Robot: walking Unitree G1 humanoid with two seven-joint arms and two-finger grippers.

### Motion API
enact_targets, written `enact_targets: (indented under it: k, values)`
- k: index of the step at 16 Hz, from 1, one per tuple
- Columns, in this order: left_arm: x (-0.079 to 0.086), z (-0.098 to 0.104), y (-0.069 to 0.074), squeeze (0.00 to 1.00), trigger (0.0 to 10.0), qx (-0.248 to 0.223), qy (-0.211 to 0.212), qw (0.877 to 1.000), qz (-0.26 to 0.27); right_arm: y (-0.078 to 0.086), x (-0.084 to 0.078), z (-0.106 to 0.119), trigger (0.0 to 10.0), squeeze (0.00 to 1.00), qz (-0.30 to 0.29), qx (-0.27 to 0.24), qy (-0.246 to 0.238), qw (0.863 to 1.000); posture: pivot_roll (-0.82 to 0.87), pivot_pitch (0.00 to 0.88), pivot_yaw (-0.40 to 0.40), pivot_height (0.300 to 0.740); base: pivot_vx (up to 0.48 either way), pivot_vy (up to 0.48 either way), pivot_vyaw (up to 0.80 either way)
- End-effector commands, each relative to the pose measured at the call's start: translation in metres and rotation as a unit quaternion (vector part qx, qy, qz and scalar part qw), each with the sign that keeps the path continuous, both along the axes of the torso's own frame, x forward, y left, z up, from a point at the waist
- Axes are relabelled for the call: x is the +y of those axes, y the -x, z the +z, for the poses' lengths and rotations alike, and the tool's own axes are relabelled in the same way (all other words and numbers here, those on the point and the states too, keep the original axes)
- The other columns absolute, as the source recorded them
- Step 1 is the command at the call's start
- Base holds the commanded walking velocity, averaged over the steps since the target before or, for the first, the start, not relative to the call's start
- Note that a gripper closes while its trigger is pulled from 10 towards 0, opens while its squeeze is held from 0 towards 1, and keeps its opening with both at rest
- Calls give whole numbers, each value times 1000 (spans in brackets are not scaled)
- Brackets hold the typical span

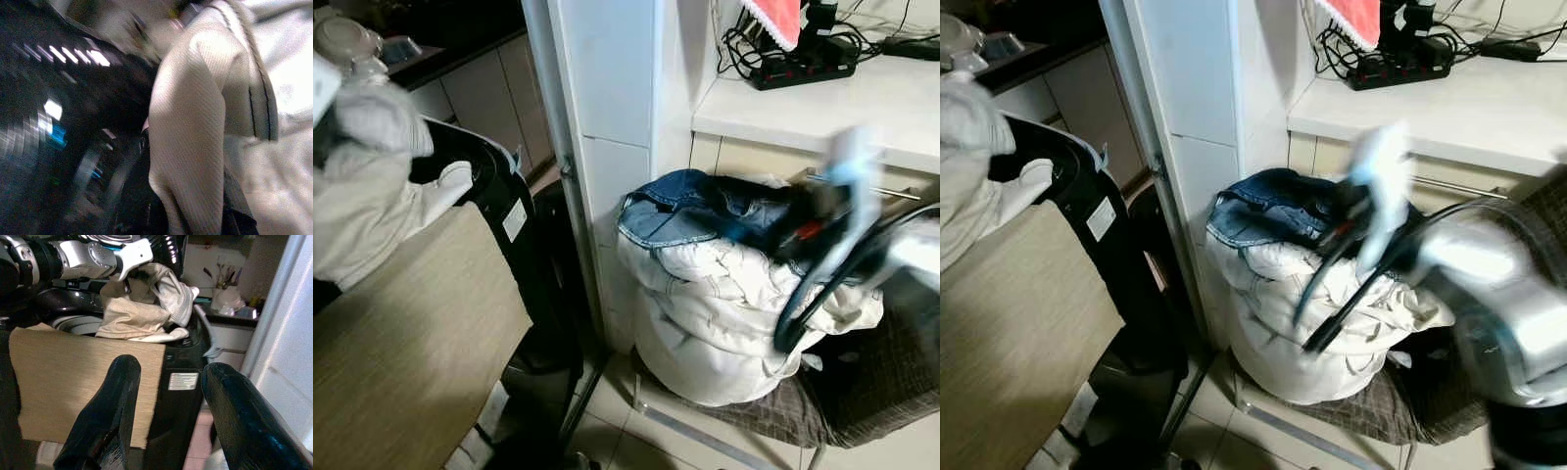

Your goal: Clothes washing

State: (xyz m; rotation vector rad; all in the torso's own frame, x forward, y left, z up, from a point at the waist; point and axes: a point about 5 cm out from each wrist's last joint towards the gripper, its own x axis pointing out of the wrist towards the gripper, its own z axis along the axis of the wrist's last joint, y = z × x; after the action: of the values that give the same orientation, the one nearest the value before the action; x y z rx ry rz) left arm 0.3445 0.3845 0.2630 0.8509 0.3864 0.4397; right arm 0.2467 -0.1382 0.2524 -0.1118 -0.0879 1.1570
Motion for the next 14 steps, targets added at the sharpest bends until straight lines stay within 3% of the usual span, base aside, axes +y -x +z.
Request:
enact_targets:
  k: [1, 6, 8, 14]
  values:
    - [6, -19, 7, 1000, 10000, 37, 56, 998, 12, 0, 10, 0, 10000, 0, -3, -4, 1, 1000, -111, 0, 109, 740, 0, 0, 0]
    - [7, -27, 9, 1000, 10000, 58, 91, 994, 8, -5, 16, -1, 10000, 0, -17, 5, -12, 1000, -98, 0, 90, 740, 0, 0, 0]
    - [-1, -27, 3, 1000, 10000, 35, 122, 992, -10, -8, 17, -2, 10000, 0, -27, 6, -10, 1000, -98, 0, 87, 740, 0, 0, 0]
    - [1, -6, 0, 1000, 10000, -52, 115, 992, -2, -29, 4, -2, 10000, 0, -132, -1, -15, 991, -107, 0, 93, 740, 0, 0, 0]
